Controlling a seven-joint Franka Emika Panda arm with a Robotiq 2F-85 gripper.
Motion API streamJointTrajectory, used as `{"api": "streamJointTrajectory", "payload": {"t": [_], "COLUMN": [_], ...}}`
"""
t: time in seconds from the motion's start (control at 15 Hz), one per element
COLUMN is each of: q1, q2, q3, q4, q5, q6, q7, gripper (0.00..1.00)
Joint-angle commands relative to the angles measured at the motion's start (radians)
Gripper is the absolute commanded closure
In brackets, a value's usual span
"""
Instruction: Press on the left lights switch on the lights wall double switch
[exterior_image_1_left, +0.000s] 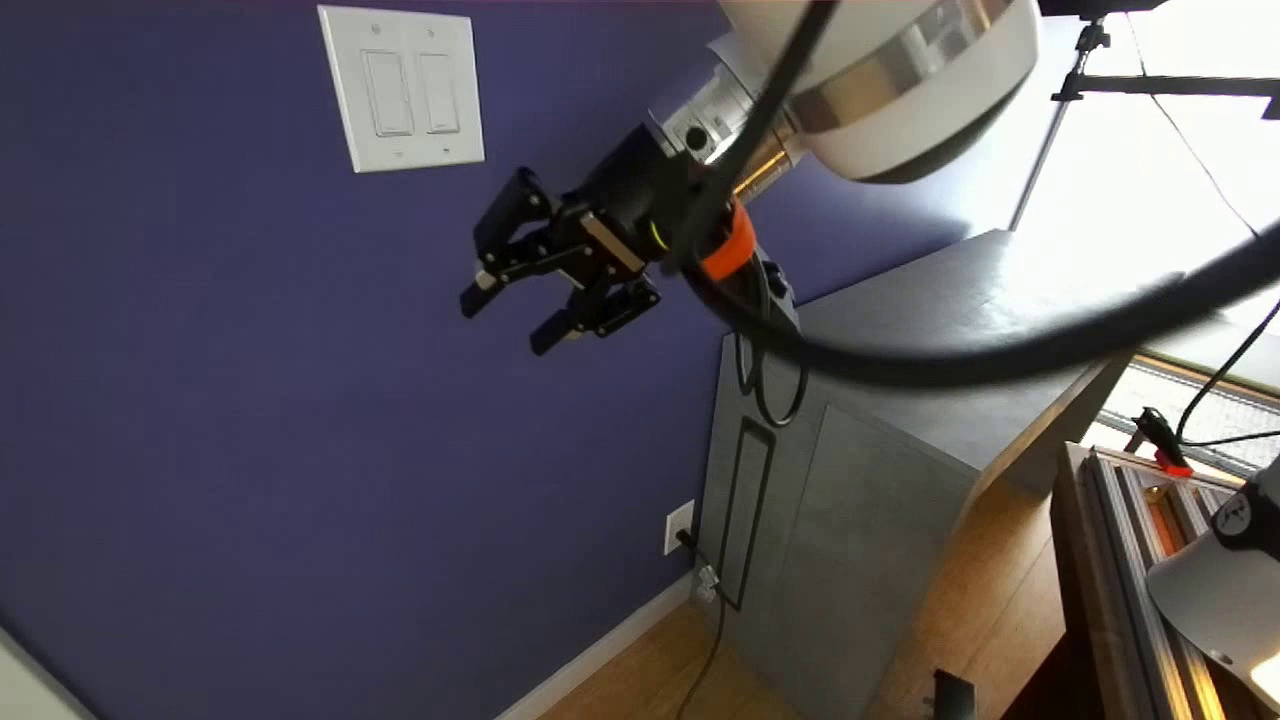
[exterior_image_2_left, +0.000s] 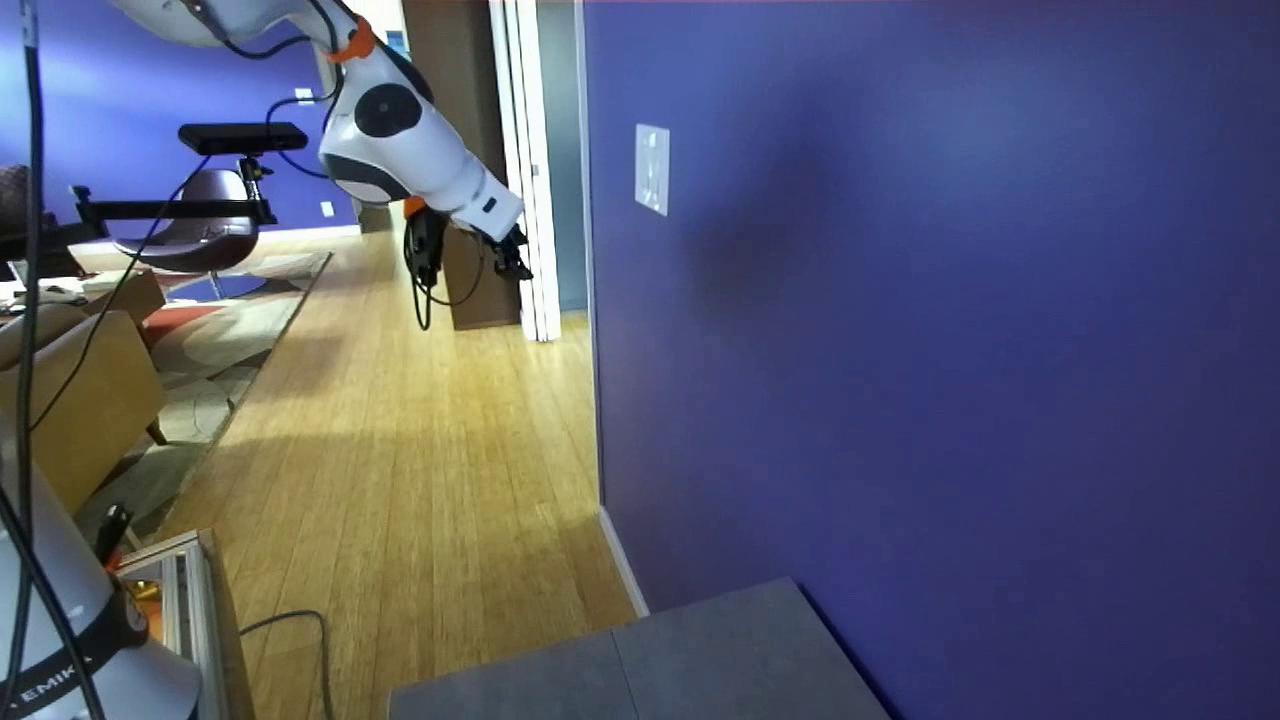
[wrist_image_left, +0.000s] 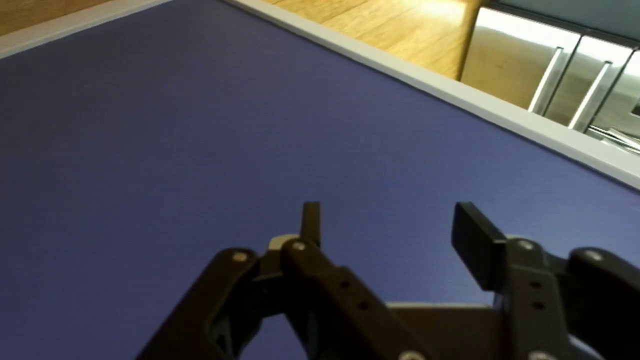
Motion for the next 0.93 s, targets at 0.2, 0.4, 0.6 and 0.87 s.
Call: {"api": "streamJointTrajectory", "payload": {"t": [0.2, 0.4, 0.6, 0.87], "q1": [0.038, 0.017, 0.027, 0.042], "q2": [-0.051, -0.011, -0.012, -0.016], "q3": [-0.189, -0.206, -0.268, -0.269], "q4": [-0.282, -0.262, -0.298, -0.299], "q5": [-0.489, -0.514, -0.597, -0.602], "q6": [0.007, 0.003, 0.003, 0.003], "q7": [0.310, 0.291, 0.337, 0.348], "gripper": [0.00, 0.00, 0.00, 0.00]}}
